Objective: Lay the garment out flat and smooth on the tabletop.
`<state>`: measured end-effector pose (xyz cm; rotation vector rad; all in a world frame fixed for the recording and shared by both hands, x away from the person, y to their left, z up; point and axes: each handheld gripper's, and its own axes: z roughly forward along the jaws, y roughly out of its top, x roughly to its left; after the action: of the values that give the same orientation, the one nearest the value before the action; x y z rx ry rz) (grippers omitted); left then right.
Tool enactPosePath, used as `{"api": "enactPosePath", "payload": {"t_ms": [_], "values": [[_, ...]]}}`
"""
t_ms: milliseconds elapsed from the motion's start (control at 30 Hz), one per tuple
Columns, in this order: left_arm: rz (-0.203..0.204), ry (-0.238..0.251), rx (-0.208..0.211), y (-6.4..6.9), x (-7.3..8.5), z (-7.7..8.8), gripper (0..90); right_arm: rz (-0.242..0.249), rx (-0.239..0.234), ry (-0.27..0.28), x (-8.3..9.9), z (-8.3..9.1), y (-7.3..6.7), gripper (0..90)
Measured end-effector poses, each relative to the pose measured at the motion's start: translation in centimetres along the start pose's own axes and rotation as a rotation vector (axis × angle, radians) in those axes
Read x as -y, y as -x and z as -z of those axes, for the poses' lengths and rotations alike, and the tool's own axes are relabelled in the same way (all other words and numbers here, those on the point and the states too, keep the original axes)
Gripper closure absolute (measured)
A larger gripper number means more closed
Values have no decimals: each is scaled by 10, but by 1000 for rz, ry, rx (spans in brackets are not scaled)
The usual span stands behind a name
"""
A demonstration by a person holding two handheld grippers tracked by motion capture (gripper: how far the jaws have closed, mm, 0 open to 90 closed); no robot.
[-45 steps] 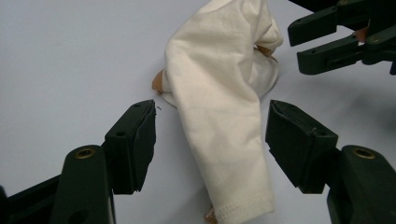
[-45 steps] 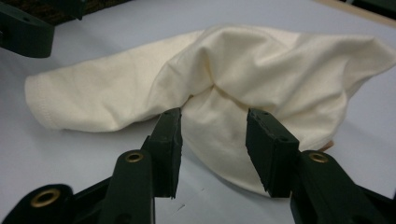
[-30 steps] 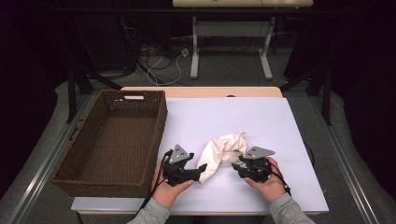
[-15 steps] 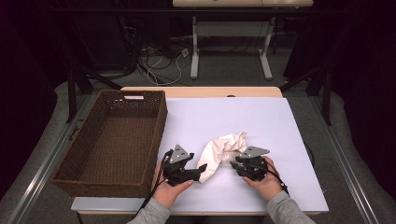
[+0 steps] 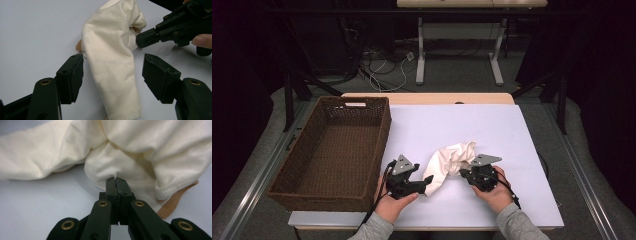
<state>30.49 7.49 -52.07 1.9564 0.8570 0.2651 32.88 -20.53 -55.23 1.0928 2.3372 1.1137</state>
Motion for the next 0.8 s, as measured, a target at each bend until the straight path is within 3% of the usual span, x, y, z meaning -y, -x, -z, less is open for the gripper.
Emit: {"api": "enactPosePath", "payload": {"t_ms": [100, 400, 600, 800], "values": [[-13, 2, 0, 2, -2, 1, 338, -5, -23, 40, -5, 11, -1, 900], [-27, -2, 19, 10, -4, 2, 338, -6, -27, 118, -16, 37, -1, 900], [-6, -17, 71, 19, -6, -1, 339, -3, -34, 160, -27, 48, -2, 900], [-46, -41, 70, 28, -7, -8, 342, -1, -40, 192, -40, 55, -1, 900]]}}
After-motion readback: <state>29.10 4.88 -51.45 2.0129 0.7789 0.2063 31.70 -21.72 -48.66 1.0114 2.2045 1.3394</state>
